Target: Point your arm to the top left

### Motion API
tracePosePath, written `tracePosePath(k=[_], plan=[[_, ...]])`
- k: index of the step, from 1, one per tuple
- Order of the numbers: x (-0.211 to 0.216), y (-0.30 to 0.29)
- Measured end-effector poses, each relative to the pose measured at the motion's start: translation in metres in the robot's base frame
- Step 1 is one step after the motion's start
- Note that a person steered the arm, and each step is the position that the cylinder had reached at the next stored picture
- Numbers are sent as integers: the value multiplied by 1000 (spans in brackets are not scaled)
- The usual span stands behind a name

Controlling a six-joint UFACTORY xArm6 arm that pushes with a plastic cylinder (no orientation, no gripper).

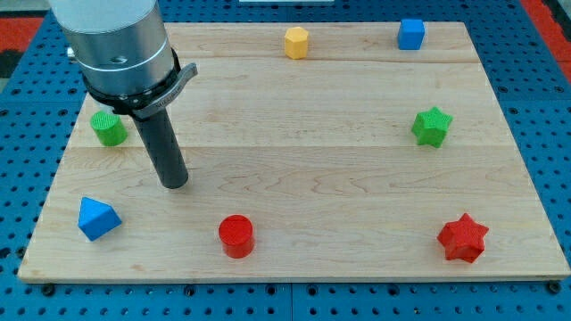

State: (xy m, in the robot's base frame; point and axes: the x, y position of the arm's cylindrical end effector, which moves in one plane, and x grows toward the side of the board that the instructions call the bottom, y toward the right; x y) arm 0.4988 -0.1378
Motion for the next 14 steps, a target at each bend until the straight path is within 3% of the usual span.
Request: tracePosePath(k=[8,9,10,11,12,13,14], plan=[[-17,27],[-87,60],[-155,33],[-197,-14],[-297,10],[-307,-32],[-297,-122]])
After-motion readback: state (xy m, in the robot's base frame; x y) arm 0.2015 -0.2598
